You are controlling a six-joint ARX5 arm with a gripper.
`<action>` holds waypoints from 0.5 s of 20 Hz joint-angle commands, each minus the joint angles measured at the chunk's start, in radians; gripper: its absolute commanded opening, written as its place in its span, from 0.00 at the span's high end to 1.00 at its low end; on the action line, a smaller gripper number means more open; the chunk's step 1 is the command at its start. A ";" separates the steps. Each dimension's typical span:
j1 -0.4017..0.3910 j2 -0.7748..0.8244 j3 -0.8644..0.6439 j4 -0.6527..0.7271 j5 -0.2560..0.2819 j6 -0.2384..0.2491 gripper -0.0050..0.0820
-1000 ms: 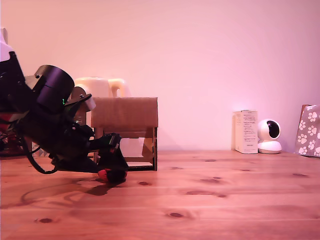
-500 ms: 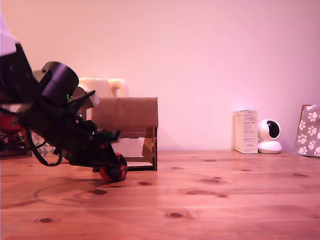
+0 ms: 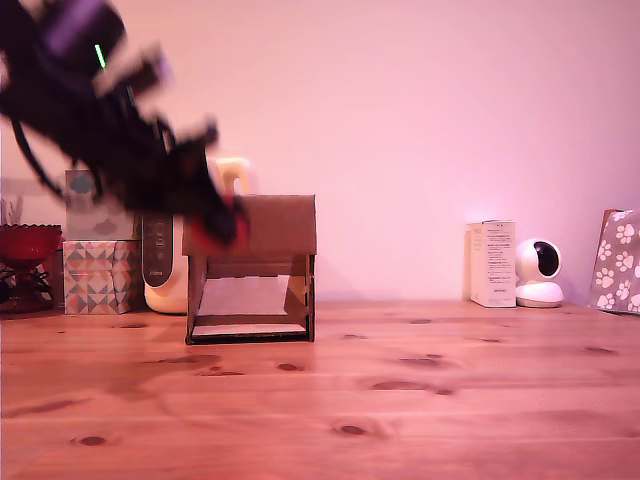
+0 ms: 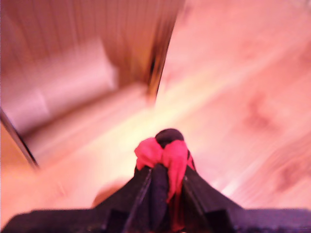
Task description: Drop the footbag into the cardboard dice tower
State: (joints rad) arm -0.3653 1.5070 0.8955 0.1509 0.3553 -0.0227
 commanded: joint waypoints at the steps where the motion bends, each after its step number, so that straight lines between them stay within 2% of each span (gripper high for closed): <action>1: -0.002 -0.037 -0.006 0.028 0.003 0.005 0.84; 4: -0.002 -0.072 0.009 0.115 -0.001 0.005 0.84; 8: -0.002 -0.043 0.100 0.138 -0.035 0.009 0.84; 10: -0.001 -0.006 0.158 0.141 -0.049 0.026 0.84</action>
State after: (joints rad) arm -0.3653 1.4719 1.0424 0.2733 0.3119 -0.0116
